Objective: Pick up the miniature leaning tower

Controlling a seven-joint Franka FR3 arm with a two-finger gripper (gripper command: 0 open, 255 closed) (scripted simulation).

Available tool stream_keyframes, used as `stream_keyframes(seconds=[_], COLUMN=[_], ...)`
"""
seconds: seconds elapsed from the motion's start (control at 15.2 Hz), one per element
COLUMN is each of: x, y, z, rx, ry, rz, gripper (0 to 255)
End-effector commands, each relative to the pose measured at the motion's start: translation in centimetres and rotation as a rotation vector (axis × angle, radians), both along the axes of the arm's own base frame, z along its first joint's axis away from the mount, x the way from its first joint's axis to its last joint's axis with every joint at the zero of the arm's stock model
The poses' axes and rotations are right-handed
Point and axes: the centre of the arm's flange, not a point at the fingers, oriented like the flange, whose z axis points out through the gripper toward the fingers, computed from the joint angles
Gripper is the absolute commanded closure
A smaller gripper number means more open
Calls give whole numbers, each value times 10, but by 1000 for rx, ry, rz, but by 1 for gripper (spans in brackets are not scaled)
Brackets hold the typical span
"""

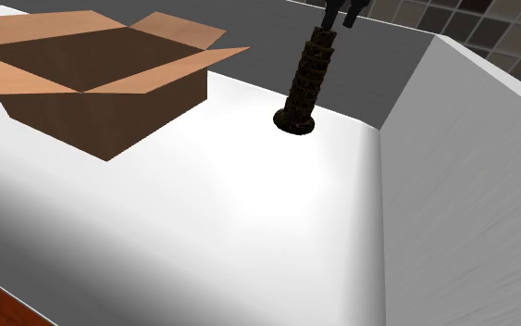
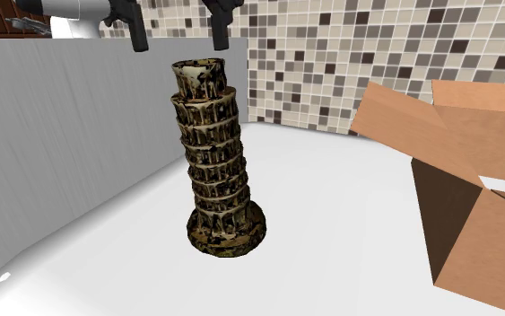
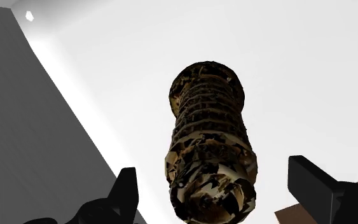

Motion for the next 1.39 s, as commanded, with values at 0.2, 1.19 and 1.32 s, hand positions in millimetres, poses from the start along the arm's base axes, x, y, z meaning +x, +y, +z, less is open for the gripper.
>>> stream_keyframes(seconds=[0.2, 1.19, 1.32], x=[3, 3, 3], y=[3, 3, 3], z=[-24, -27, -16], rx=[1, 1, 1], ry=[-1, -1, -1], rz=[1, 1, 1], gripper=[0, 255, 255])
